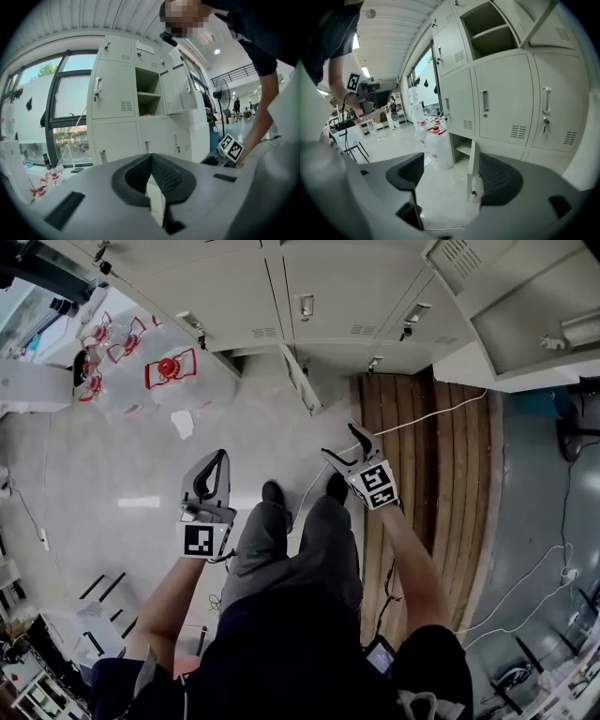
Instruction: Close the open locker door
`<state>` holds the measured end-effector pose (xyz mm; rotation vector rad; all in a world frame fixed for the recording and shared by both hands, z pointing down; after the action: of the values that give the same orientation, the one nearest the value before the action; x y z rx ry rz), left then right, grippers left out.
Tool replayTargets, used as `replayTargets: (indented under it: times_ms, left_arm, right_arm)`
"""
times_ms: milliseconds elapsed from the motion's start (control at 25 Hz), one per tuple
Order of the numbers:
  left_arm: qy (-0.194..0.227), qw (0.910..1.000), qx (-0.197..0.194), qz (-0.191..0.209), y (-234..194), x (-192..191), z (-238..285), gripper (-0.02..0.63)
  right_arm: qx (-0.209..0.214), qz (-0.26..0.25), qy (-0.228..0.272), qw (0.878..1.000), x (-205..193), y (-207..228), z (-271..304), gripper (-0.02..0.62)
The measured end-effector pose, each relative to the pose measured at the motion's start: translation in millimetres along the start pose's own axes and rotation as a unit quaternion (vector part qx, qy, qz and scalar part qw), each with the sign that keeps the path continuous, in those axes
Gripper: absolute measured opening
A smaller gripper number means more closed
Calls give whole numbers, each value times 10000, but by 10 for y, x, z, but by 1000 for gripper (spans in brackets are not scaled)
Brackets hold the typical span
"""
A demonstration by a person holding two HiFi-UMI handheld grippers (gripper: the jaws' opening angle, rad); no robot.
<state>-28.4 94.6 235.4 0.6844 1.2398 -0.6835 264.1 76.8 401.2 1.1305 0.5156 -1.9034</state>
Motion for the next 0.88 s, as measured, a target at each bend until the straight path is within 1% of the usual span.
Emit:
replayTargets:
  times_ms: [80,200,320,440,520,600,800,880]
  left_arm:
    - [-75,9998,34,157,-2,-250,127,2]
    - [-99,9997,177,96,-2,-580,297,2]
    - [-245,9992,171,262,-37,-900,382,2]
    - [-398,9988,139,241,-58,-1208,466,2]
    - [-352,9992,91,175,-47,-1354,578,2]
    - [-268,9995,-21,154,-20,-1487,697,2]
    - [-351,9988,-315,103,-9,-1998,913,2]
    - [-312,9985,-448,-23,-18,-2184,1016,2]
  right_arm:
    - [-78,115,38,9999,-240,163,196,354]
    - [-353,418,154,9984,-582,405,453,346]
    - [-454,531,201,9974,-881,528,696,344]
    - [-323,407,180,9985,-1118,576,935,328]
    - [-185,261,147,9994,-1261,609,1088,328]
    - [-29,98,83,9999,-1406,626,1237,327]
    - [313,-52,41,9995,-1737,629,1616,303]
    - [372,-62,48,9993,-1874,661,1732,296]
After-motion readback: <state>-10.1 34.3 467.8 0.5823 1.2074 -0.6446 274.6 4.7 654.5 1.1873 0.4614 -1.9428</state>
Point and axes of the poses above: the fingertips, and each gripper's own axes: z forward along the fingers, y to its right, x out of its top, the point moved 7 cm from there along -z, backward along the fingers, and after that the axes turned 7 degrees about -x, right-handed, at the moved point
